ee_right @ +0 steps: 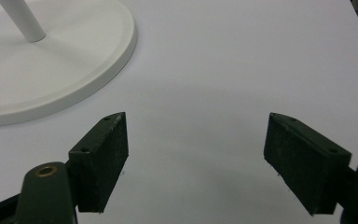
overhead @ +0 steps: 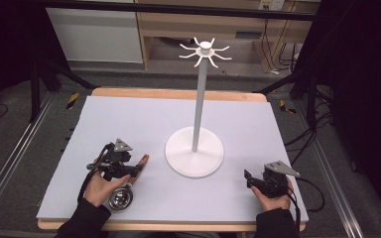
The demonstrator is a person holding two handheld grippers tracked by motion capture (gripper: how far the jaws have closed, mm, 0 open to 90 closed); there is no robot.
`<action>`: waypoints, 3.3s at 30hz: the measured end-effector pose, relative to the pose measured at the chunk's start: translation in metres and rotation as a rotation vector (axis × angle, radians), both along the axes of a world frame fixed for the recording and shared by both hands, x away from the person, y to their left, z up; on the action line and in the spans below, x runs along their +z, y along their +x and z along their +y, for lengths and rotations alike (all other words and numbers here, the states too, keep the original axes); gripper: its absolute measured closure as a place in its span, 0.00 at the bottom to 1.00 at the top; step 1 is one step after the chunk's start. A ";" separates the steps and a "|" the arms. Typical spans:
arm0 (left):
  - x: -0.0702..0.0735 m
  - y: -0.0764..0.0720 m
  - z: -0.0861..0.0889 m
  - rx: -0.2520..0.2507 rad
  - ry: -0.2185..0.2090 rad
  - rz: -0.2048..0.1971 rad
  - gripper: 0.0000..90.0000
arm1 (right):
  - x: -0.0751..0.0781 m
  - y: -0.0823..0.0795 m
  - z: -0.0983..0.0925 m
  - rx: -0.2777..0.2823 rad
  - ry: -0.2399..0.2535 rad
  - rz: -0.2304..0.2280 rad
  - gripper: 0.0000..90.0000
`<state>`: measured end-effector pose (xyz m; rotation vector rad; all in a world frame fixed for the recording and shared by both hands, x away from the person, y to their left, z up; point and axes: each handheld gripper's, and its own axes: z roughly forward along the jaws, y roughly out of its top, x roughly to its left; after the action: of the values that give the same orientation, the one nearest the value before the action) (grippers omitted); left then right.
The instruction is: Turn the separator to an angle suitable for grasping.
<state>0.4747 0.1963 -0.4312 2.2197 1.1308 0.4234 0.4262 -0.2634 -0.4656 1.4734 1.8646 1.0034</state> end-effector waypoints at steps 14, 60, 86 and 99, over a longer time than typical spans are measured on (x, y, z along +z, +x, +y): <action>-0.018 0.007 -0.007 0.003 0.052 0.078 0.56 | 0.000 0.000 0.001 0.010 0.004 0.010 0.28; -0.014 0.014 -0.017 -0.049 0.104 0.150 0.64 | -0.001 0.002 0.000 0.035 0.011 0.021 0.33; -0.020 0.028 -0.021 -0.022 0.134 0.241 0.73 | -0.001 0.004 0.001 0.055 0.018 0.045 0.34; -0.020 0.028 -0.020 -0.035 0.144 0.236 0.75 | -0.002 0.005 0.002 0.057 0.018 0.057 0.34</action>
<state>0.5027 0.1760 -0.4511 2.4628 1.2122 0.2386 0.4314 -0.2617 -0.4675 1.4806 1.9524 1.0170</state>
